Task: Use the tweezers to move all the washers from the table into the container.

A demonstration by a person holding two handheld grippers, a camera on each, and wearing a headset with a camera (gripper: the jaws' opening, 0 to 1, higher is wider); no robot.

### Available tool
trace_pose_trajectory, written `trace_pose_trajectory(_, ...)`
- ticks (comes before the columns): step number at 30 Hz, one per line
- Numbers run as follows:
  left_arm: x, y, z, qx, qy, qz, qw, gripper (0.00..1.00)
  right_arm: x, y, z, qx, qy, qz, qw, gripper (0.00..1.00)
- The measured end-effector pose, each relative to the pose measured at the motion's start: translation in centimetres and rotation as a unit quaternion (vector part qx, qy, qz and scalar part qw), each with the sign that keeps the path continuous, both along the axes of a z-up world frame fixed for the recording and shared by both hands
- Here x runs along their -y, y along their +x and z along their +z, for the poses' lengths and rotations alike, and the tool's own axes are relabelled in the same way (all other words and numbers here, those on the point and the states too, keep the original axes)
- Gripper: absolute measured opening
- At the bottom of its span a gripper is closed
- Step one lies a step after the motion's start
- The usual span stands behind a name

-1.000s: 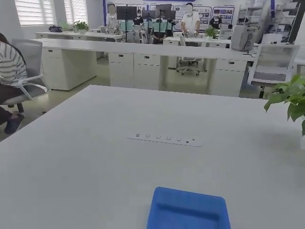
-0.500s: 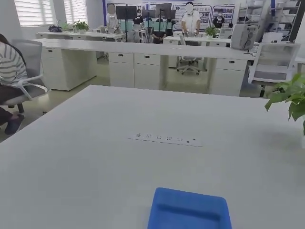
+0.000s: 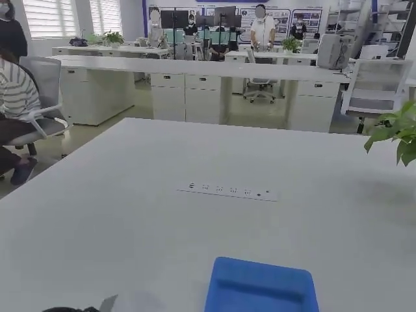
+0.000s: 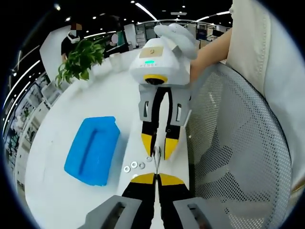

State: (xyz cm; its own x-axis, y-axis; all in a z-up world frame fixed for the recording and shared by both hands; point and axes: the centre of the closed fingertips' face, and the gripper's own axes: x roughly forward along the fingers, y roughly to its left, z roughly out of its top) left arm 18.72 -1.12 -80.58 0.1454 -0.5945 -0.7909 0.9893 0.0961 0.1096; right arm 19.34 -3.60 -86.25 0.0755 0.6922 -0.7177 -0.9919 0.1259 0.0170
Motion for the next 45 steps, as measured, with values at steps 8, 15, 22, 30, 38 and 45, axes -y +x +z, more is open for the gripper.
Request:
trace_pose_trajectory(8, 1.1, 0.4, 1.3, 0.008, -0.007, -0.015, 0.9998, 0.00, 0.0, 0.4, 0.5, 0.019, 0.008, 0.007, 0.9998, 0.07)
trace_pose_trajectory(15, 1.7, 0.7, 2.4, 0.021, -0.012, -0.024, 0.9994, 0.00, -0.5, 1.0, 1.2, 0.033, 0.027, -0.003, 0.9991, 0.07)
trace_pose_trajectory(22, 2.1, 0.9, 2.8, 0.026, -0.008, -0.033, 0.9991, 0.00, -0.8, 1.4, 1.4, 0.035, 0.037, -0.003, 0.9987, 0.07)
trace_pose_trajectory(30, 2.9, 1.1, 2.9, 0.027, 0.002, -0.047, 0.9985, 0.00, -1.0, 1.4, 1.4, 0.028, 0.044, -0.005, 0.9986, 0.07)
trace_pose_trajectory(38, 2.9, 1.7, 2.9, 0.013, -0.001, -0.045, 0.9989, 0.00, -1.1, 1.6, 1.3, 0.012, 0.051, -0.019, 0.9984, 0.06)
trace_pose_trajectory(45, 3.4, 2.5, 3.0, -0.024, -0.003, -0.033, 0.9991, 0.00, -1.1, 1.8, 1.7, 0.000, 0.061, -0.025, 0.9978, 0.09)
